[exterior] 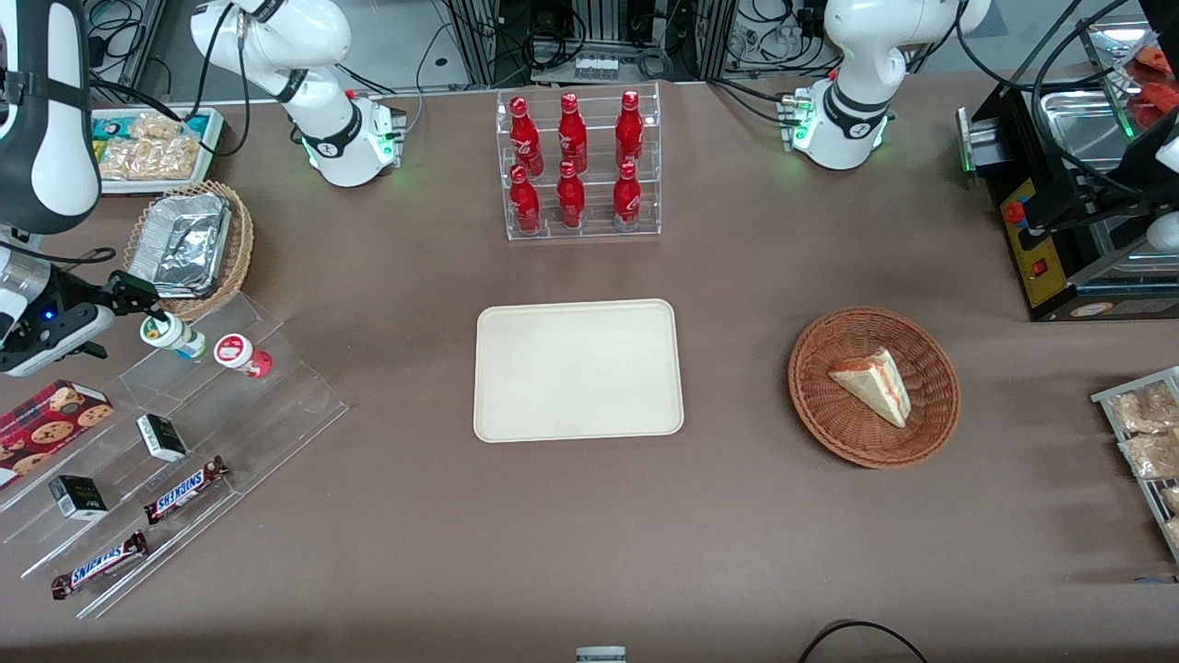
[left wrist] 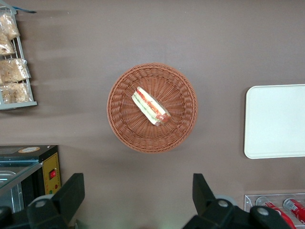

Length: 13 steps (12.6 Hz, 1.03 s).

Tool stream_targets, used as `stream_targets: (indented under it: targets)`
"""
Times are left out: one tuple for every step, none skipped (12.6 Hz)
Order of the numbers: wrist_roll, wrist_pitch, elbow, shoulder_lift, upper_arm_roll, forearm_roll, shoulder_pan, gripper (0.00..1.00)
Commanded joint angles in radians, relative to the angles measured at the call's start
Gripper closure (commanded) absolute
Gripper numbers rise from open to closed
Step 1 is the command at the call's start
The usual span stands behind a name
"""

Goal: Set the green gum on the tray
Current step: 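Move the right gripper down over the green-labelled gum jar on the display, then close the right gripper on the green-labelled gum jar's lid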

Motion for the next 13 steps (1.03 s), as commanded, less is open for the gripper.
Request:
stream_targets:
  targets:
    - [-0.021, 0.103, -0.104, -0.043, -0.020, 0.000, -0.002, 0.00]
    - [-0.019, 0.106, -0.120, -0.044, -0.023, 0.003, -0.002, 0.00]
    - [-0.018, 0.111, -0.126, -0.043, -0.023, 0.005, -0.002, 0.00]
    - [-0.019, 0.111, -0.135, -0.043, -0.025, 0.015, -0.002, 0.00]
    - [-0.019, 0.117, -0.149, -0.044, -0.028, 0.020, -0.002, 0.00]
    - [-0.019, 0.143, -0.172, -0.047, -0.028, 0.020, 0.000, 0.00]
    - [-0.019, 0.164, -0.184, -0.049, -0.028, 0.019, 0.000, 0.00]
    - [-0.019, 0.167, -0.187, -0.047, -0.028, 0.019, 0.000, 0.00]
    - [-0.019, 0.171, -0.187, -0.046, -0.029, 0.019, 0.000, 0.00]
    - [-0.019, 0.174, -0.187, -0.044, -0.029, 0.020, 0.000, 0.00]
    - [-0.021, 0.175, -0.189, -0.038, -0.029, 0.019, -0.002, 0.00]
    - [-0.019, 0.180, -0.195, -0.037, -0.029, 0.019, -0.002, 0.00]
    - [-0.021, 0.186, -0.196, -0.040, -0.029, 0.019, -0.002, 0.00]
